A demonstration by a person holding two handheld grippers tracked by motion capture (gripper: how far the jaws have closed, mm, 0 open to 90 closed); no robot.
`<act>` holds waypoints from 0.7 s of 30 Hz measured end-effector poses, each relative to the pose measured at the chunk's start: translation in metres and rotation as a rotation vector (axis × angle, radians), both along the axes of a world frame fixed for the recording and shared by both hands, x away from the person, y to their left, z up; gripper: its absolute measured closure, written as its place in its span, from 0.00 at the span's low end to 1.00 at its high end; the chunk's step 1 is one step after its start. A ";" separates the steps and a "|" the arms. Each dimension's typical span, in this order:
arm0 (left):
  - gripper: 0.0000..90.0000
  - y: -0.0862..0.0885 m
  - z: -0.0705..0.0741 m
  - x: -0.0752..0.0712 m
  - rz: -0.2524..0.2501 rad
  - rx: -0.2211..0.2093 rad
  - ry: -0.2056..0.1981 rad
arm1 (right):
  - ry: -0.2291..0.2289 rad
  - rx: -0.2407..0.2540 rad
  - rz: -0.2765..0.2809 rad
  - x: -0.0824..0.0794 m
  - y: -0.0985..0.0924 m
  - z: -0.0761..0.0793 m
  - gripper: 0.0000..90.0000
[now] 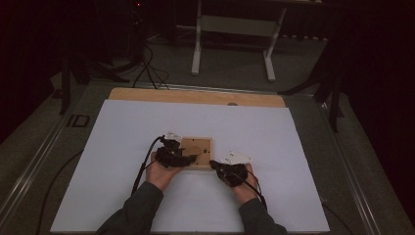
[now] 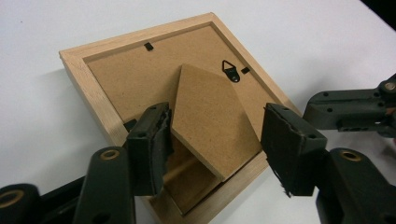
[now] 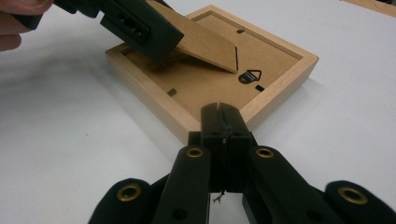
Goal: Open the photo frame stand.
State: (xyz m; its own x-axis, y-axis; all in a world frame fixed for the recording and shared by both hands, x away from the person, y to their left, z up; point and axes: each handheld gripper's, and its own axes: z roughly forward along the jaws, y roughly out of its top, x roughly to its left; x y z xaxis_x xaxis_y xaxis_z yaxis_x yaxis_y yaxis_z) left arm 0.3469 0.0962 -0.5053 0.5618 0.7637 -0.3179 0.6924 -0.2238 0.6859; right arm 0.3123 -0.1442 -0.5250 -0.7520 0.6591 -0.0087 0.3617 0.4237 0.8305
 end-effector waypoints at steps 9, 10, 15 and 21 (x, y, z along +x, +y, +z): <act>0.57 0.004 0.001 0.004 0.016 -0.054 0.066 | -0.002 0.000 0.000 0.000 0.000 0.000 1.00; 0.57 0.004 0.001 0.005 0.015 -0.054 0.068 | -0.001 0.000 0.000 0.000 0.000 0.000 1.00; 0.59 0.004 0.000 0.006 0.015 -0.061 0.087 | -0.001 0.000 0.001 0.000 0.000 0.000 1.00; 0.61 0.006 0.001 0.009 0.009 -0.067 0.120 | -0.002 0.000 0.001 0.000 0.000 0.000 1.00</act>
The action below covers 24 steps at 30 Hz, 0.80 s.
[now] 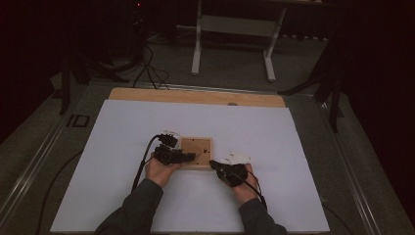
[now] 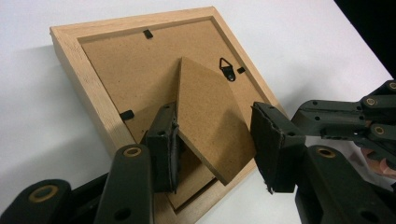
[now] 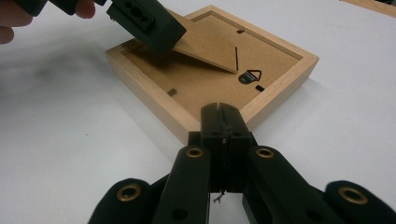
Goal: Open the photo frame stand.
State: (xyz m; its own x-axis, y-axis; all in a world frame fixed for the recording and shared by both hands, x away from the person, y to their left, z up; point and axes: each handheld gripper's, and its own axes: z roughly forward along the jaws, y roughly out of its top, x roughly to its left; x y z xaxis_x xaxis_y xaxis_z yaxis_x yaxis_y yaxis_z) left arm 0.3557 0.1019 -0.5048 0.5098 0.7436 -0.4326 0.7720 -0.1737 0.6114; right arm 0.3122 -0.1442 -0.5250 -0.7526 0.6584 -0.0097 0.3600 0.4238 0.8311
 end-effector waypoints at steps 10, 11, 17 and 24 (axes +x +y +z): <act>0.61 -0.003 0.002 -0.002 0.004 0.030 -0.023 | 0.001 -0.003 -0.003 0.000 0.000 0.001 0.95; 0.61 -0.003 0.003 -0.002 0.005 0.034 -0.029 | 0.002 -0.003 -0.002 0.000 0.000 0.001 0.94; 0.61 -0.006 0.005 -0.006 0.002 0.054 -0.070 | -0.010 0.013 -0.006 0.000 -0.002 0.007 0.87; 0.61 -0.010 0.009 -0.014 -0.015 0.095 -0.144 | -0.024 0.063 -0.028 0.001 -0.014 0.020 0.78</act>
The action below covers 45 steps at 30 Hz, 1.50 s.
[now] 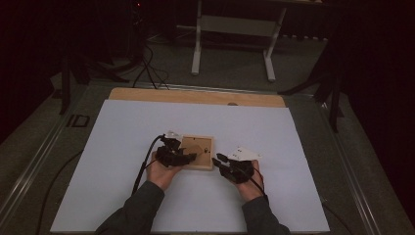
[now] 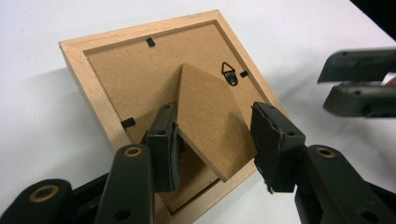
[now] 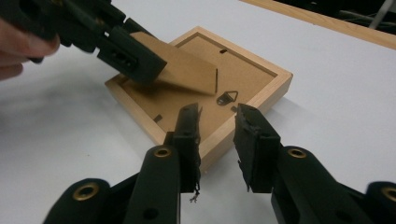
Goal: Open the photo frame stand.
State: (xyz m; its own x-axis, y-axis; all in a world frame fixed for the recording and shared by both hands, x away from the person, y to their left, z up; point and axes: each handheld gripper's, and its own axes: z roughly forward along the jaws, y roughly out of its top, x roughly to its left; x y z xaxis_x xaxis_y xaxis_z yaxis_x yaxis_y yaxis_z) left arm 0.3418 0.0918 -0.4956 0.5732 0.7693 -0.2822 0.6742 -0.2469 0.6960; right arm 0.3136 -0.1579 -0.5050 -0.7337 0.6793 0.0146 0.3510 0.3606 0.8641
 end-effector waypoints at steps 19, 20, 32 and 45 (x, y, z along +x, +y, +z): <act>0.61 0.000 0.000 -0.029 -0.040 0.100 -0.187 | 0.040 -0.019 0.064 0.024 -0.008 0.032 0.60; 0.61 0.001 0.000 -0.031 -0.044 0.109 -0.195 | 0.043 -0.020 0.062 0.026 -0.008 0.033 0.59; 0.61 0.001 -0.003 -0.049 -0.060 0.167 -0.305 | 0.088 0.009 0.066 0.042 -0.004 0.036 0.56; 0.60 0.001 -0.012 -0.065 -0.075 0.226 -0.408 | 0.146 0.043 0.087 0.047 0.000 0.028 0.51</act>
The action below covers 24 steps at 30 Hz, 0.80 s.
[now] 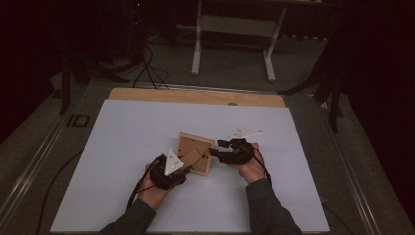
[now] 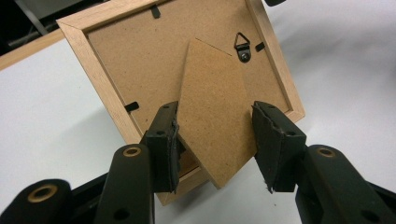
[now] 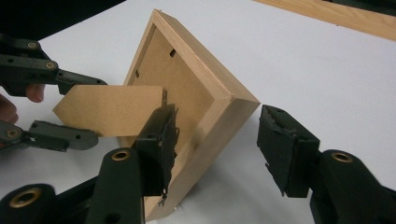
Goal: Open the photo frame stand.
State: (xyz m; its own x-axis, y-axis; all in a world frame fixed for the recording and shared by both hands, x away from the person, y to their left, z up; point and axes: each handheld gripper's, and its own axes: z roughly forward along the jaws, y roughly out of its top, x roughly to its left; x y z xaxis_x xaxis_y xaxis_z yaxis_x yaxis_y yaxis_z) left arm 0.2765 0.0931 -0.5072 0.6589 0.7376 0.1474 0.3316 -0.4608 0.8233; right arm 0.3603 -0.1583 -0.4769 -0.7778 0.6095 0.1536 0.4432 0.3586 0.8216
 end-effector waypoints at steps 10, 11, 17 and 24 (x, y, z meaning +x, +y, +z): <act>0.60 -0.001 -0.002 -0.009 -0.018 0.062 -0.059 | 0.041 0.045 0.024 0.002 0.003 -0.005 0.49; 0.60 -0.001 -0.003 -0.009 -0.016 0.062 -0.055 | 0.045 0.050 0.030 0.002 0.004 -0.006 0.49; 0.60 0.000 -0.004 -0.010 -0.021 0.062 -0.062 | 0.080 0.069 0.051 0.003 0.008 -0.011 0.49; 0.60 0.003 -0.005 -0.008 -0.024 0.051 -0.035 | 0.079 0.054 0.062 0.002 0.011 -0.014 0.57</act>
